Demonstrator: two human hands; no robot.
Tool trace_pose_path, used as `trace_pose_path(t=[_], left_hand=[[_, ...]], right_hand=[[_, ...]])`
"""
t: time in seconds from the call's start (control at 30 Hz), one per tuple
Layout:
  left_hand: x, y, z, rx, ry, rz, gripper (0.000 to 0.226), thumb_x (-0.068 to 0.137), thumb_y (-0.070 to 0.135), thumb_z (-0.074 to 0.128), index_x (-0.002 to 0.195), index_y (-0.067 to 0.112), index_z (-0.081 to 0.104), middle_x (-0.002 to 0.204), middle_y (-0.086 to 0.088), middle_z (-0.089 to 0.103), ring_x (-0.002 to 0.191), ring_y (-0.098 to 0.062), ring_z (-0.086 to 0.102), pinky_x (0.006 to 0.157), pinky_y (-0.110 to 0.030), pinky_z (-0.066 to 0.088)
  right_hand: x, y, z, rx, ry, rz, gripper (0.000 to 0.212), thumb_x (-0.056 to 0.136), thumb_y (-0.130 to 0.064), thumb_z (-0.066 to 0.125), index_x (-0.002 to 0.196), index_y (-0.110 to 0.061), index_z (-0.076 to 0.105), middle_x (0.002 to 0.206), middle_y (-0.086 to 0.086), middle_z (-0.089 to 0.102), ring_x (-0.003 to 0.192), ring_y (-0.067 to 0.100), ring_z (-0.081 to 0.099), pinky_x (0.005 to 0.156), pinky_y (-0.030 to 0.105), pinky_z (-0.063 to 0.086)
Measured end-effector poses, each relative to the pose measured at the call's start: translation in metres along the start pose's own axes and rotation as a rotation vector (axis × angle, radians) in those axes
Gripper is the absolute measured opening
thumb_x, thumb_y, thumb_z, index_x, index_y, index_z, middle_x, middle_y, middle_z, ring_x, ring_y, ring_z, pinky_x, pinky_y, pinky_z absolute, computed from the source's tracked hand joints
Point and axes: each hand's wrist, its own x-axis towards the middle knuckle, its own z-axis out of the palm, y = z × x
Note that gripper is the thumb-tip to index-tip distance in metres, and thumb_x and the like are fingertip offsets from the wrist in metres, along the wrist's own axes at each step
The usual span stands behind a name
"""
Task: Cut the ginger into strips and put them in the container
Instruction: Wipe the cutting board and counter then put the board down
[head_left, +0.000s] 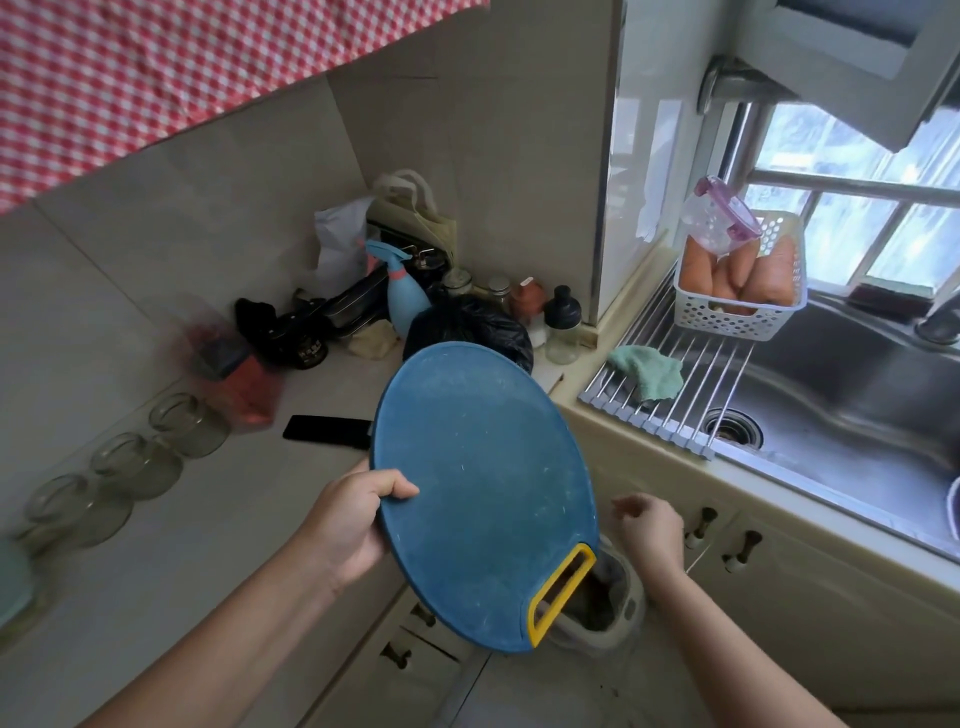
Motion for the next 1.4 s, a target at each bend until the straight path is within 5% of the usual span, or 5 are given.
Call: trace_pose_path(t=[0.13, 0.37, 0.67, 1.03, 1.4], left_hand=[[0.0, -0.008, -0.006, 0.007, 0.042, -0.03, 0.035, 0.083, -0.013, 0.034, 0.101, 0.003, 0.06, 0.087, -0.015, 0.072, 0.084, -0.034, 0.064, 0.074, -0.043, 0.051], [0.002, -0.021, -0.013, -0.017, 0.056, -0.055, 0.037, 0.083, -0.014, 0.034, 0.106, 0.002, 0.059, 0.094, -0.019, 0.07, 0.087, -0.037, 0.063, 0.079, -0.045, 0.05], [-0.007, -0.017, -0.042, -0.133, 0.081, -0.05, 0.023, 0.093, 0.009, 0.044, 0.102, 0.002, 0.064, 0.091, -0.015, 0.072, 0.072, -0.027, 0.071, 0.074, -0.041, 0.051], [-0.01, -0.02, -0.125, -0.393, 0.269, 0.136, 0.049, 0.094, 0.053, 0.034, 0.088, 0.03, 0.077, 0.099, 0.003, 0.073, 0.082, -0.014, 0.071, 0.059, -0.03, 0.058], [0.001, 0.002, -0.228, -0.488, 0.407, 0.206, 0.034, 0.094, 0.032, 0.046, 0.125, 0.02, 0.056, 0.114, -0.002, 0.068, 0.093, -0.017, 0.069, 0.066, -0.033, 0.059]], right_hand=[[0.009, -0.019, -0.016, -0.161, 0.068, -0.1, 0.014, 0.082, -0.019, 0.074, 0.072, -0.012, 0.067, 0.075, 0.005, 0.068, 0.072, 0.023, 0.063, 0.066, 0.035, 0.053], [0.018, -0.025, -0.017, -0.462, -0.124, -0.302, 0.059, 0.079, 0.019, 0.043, 0.124, -0.014, 0.062, 0.14, 0.005, 0.043, 0.123, 0.024, 0.049, 0.088, 0.028, 0.048], [0.017, -0.043, -0.031, -0.534, -0.161, -0.427, 0.057, 0.078, 0.014, 0.049, 0.124, -0.018, 0.061, 0.127, 0.002, 0.054, 0.113, 0.02, 0.055, 0.086, 0.028, 0.05], [-0.023, -0.153, -0.022, -0.301, -0.208, -0.701, 0.028, 0.088, -0.044, 0.061, 0.091, -0.018, 0.071, 0.087, -0.005, 0.063, 0.075, 0.012, 0.06, 0.067, 0.028, 0.047], [0.014, -0.3, 0.114, -0.44, -0.342, -0.9, 0.041, 0.093, -0.007, 0.047, 0.134, -0.006, 0.05, 0.136, 0.013, 0.05, 0.126, 0.028, 0.046, 0.104, 0.029, 0.032]])
